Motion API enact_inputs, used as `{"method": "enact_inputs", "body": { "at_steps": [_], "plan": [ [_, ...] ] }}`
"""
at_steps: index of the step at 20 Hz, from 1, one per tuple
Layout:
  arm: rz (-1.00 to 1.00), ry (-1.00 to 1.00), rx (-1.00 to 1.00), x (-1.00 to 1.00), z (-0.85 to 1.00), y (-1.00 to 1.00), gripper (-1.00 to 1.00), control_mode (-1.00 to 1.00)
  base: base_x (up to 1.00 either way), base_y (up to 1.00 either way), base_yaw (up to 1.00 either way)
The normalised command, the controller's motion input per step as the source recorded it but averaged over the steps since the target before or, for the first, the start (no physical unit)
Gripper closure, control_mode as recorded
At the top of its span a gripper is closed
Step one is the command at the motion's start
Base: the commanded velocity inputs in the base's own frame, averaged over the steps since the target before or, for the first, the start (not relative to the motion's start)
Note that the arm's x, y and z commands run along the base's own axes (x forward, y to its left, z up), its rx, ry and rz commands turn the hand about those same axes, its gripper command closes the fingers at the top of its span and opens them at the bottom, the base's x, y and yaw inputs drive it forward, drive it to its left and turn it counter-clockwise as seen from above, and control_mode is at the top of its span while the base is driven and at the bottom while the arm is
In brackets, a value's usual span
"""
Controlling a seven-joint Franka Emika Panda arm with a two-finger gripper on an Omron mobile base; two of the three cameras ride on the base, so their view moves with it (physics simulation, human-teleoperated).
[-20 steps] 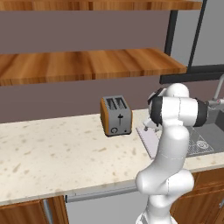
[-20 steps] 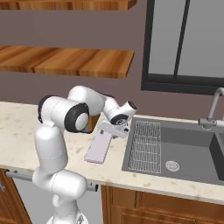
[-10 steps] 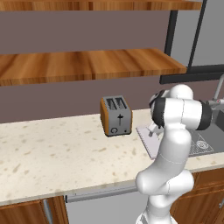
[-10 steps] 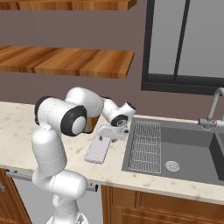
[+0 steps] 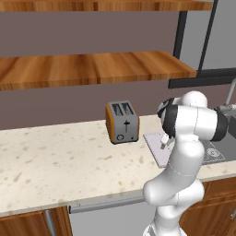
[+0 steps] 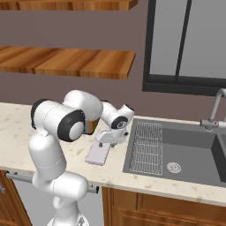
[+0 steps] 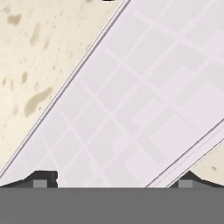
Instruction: The ice cube tray has been filled with water. Take the tray and place it in the freezer to make ice. Close the freezer door after placing the tray.
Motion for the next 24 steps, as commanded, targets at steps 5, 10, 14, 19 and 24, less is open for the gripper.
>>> {"method": "enact_inputs", "body": {
  "at_steps": [5,10,14,19,24],
  "plan": [
    [0.01,0.00,0.00,-0.20,-0.37,0.46,-1.00,-1.00,0.00,0.00,0.00],
    [0.00,0.00,-0.01,-0.09,-0.25,0.41,1.00,-1.00,0.00,0.00,0.00],
    [-0.04,0.00,0.00,-0.15,-0.09,0.02,1.00,-1.00,0.00,0.00,0.00],
    [-0.07,-0.07,0.00,-0.36,0.09,0.00,1.00,-1.00,0.00,0.00,0.00],
    [0.00,-0.16,0.00,-0.47,0.77,-0.06,1.00,-1.00,0.00,0.00,0.00]
  ]
}}
